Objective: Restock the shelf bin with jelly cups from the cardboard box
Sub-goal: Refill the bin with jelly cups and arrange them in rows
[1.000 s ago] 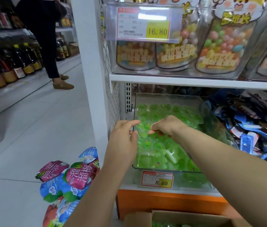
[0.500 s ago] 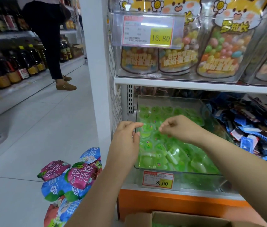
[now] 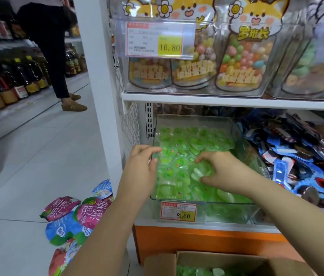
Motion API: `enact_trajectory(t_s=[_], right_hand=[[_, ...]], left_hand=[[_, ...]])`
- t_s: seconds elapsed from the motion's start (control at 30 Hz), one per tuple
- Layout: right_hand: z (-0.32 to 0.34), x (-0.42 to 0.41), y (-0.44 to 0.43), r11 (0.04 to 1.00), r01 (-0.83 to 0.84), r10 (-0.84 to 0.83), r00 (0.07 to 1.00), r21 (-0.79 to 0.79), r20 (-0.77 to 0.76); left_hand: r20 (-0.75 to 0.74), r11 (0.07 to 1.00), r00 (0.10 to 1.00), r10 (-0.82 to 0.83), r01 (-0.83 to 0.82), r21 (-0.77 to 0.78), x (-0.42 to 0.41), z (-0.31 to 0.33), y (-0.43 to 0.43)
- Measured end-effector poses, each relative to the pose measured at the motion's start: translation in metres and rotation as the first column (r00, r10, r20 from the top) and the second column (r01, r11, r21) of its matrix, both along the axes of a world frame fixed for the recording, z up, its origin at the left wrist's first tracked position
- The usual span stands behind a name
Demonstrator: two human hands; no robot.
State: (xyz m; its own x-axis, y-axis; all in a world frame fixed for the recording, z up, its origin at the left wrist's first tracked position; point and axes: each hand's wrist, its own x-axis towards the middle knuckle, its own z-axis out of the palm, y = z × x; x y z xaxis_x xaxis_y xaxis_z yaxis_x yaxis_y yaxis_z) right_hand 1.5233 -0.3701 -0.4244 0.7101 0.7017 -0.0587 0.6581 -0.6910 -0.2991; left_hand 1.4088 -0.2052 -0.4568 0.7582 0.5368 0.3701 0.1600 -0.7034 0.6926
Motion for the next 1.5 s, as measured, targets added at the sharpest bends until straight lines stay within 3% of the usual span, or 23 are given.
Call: enact_trajectory(t_s=[0.13, 0.17, 0.23, 0.3, 0.37, 0.47, 0.53, 0.63, 0.7, 0.77, 0.8, 0.87, 0.93, 1.03, 1.1, 1.13, 1.2, 1.33, 1.5], right_hand=[[0.014, -0.004, -0.007, 0.95, 0.001, -0.046, 0.989, 0.311, 0.137], [0.016, -0.007, -0.006, 0.923, -0.048, -0.032, 0.979, 0.381, 0.2], [0.021, -0.016, -0.002, 0.87, -0.16, 0.004, 0.948, 0.467, 0.317], [0.021, -0.021, 0.0, 0.84, -0.258, 0.057, 0.917, 0.478, 0.395], [0.018, -0.022, 0.0, 0.805, -0.372, 0.147, 0.88, 0.463, 0.451], [0.015, -0.017, -0.003, 0.728, -0.505, 0.226, 0.815, 0.463, 0.533], [0.014, -0.014, -0.005, 0.712, -0.547, 0.252, 0.783, 0.439, 0.568], [0.008, -0.01, -0.009, 0.722, -0.556, 0.268, 0.774, 0.412, 0.574], [0.005, -0.01, -0.012, 0.717, -0.472, 0.194, 0.842, 0.513, 0.504], [0.009, -0.014, -0.013, 0.678, -0.207, 0.083, 0.975, 0.705, 0.207], [0.013, -0.017, -0.012, 0.647, -0.02, 0.091, 0.995, 0.762, -0.051], [0.014, -0.02, -0.004, 0.593, 0.299, 0.186, 0.852, 0.747, -0.489], [0.013, -0.017, 0.004, 0.547, 0.455, 0.198, 0.745, 0.703, -0.637], [0.012, -0.005, 0.01, 0.521, 0.533, 0.176, 0.697, 0.667, -0.695], [0.008, 0.009, 0.011, 0.514, 0.563, 0.097, 0.711, 0.647, -0.696], [0.006, 0.015, 0.012, 0.524, 0.57, 0.037, 0.727, 0.633, -0.685], [-0.001, 0.027, 0.015, 0.579, 0.562, -0.061, 0.752, 0.59, -0.656], [-0.012, 0.037, 0.025, 0.74, 0.497, -0.164, 0.787, 0.453, -0.595], [-0.018, 0.042, 0.039, 0.814, 0.46, -0.176, 0.777, 0.354, -0.605]], left_hand=[[0.147, 0.984, 0.989, -0.011, -0.016, 0.175, 0.001, 0.011, -0.014], [0.18, 0.99, 0.983, -0.047, 0.022, 0.136, 0.002, 0.016, -0.021], [0.191, 0.983, 0.975, -0.117, 0.14, -0.115, 0.004, 0.023, -0.036], [0.225, 0.828, 0.957, -0.184, 0.274, -0.489, 0.007, 0.029, -0.046], [0.274, 0.615, 0.935, -0.226, 0.356, -0.704, 0.008, 0.03, -0.048], [0.378, 0.411, 0.888, -0.26, 0.456, -0.789, 0.008, 0.028, -0.043], [0.426, 0.341, 0.862, -0.273, 0.501, -0.795, 0.009, 0.025, -0.039], [0.443, 0.351, 0.862, -0.247, 0.505, -0.788, 0.01, 0.021, -0.039], [0.43, 0.386, 0.884, -0.185, 0.467, -0.796, 0.011, 0.02, -0.039], [0.418, 0.44, 0.9, -0.123, 0.427, -0.79, 0.014, 0.017, -0.038], [0.411, 0.484, 0.905, -0.11, 0.41, -0.773, 0.015, 0.018, -0.038], [0.376, 0.609, 0.918, -0.124, 0.37, -0.702, 0.018, 0.02, -0.041], [0.364, 0.692, 0.917, -0.163, 0.369, -0.621, 0.023, 0.023, -0.046], [0.274, 0.852, 0.932, -0.239, 0.336, -0.402, 0.03, 0.024, -0.036], [0.067, 0.978, 0.976, -0.208, 0.21, -0.017, 0.034, 0.021, -0.019], [-0.052, 0.973, 0.988, -0.144, 0.151, 0.172, 0.034, 0.019, -0.012], [-0.285, 0.907, 0.958, -0.018, 0.135, 0.398, 0.037, 0.014, -0.005], [-0.463, 0.823, 0.883, 0.081, 0.203, 0.531, 0.041, 0.01, -0.008], [-0.535, 0.773, 0.833, 0.144, 0.242, 0.586, 0.042, 0.017, -0.009]])
